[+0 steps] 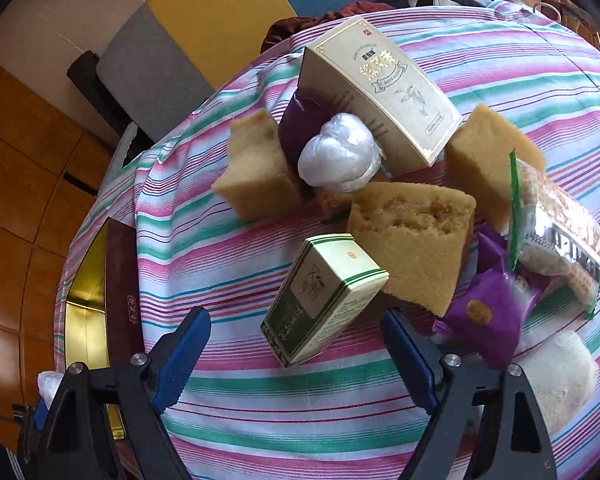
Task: Organize objects
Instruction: 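Carry the plastic bundle toward the gold tray with the left tool while the right tool grasps the green box, then lower the plastic bundle into the gold tray and open the left tool, then carry the green box into the gold tray beside the bundle and open the right tool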
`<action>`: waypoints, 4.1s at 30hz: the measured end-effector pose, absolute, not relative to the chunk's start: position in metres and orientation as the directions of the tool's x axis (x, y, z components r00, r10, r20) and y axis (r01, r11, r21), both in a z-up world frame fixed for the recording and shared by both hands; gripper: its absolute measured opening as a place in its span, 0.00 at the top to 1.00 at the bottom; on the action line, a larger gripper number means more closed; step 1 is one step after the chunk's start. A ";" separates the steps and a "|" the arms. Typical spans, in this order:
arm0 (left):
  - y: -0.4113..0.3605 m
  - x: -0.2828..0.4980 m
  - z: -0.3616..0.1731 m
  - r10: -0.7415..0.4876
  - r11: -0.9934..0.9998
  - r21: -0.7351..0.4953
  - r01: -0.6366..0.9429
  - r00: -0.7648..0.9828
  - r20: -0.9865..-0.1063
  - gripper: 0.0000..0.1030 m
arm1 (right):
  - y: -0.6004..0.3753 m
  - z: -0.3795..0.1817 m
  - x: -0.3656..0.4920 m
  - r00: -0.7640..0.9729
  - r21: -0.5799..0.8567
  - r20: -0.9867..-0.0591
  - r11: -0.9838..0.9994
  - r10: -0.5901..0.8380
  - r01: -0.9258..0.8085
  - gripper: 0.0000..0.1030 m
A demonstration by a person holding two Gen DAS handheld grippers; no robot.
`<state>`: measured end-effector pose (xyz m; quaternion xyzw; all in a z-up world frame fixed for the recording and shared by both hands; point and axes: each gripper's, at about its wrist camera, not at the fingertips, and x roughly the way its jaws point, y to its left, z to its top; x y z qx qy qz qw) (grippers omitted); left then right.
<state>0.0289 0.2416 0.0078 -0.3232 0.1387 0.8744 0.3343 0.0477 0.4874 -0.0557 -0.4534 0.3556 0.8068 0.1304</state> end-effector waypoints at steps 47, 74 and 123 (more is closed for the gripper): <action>0.086 -0.069 -0.006 0.308 -0.931 -0.095 -0.353 -0.616 -0.725 0.45 | 0.430 -0.073 -0.012 -0.456 0.097 -0.888 -0.943 0.062 -0.318 0.70; 0.092 -0.229 -0.048 0.073 -0.952 0.130 -0.277 -0.618 -0.783 0.22 | 0.421 -0.074 -0.012 -0.447 0.067 -0.892 -0.958 0.069 -0.281 0.70; -0.057 -0.043 -0.020 0.078 -0.995 -0.100 -0.005 -0.669 -0.739 0.09 | 0.174 -0.029 -0.119 -0.418 0.277 -0.859 -0.955 -0.296 0.108 0.70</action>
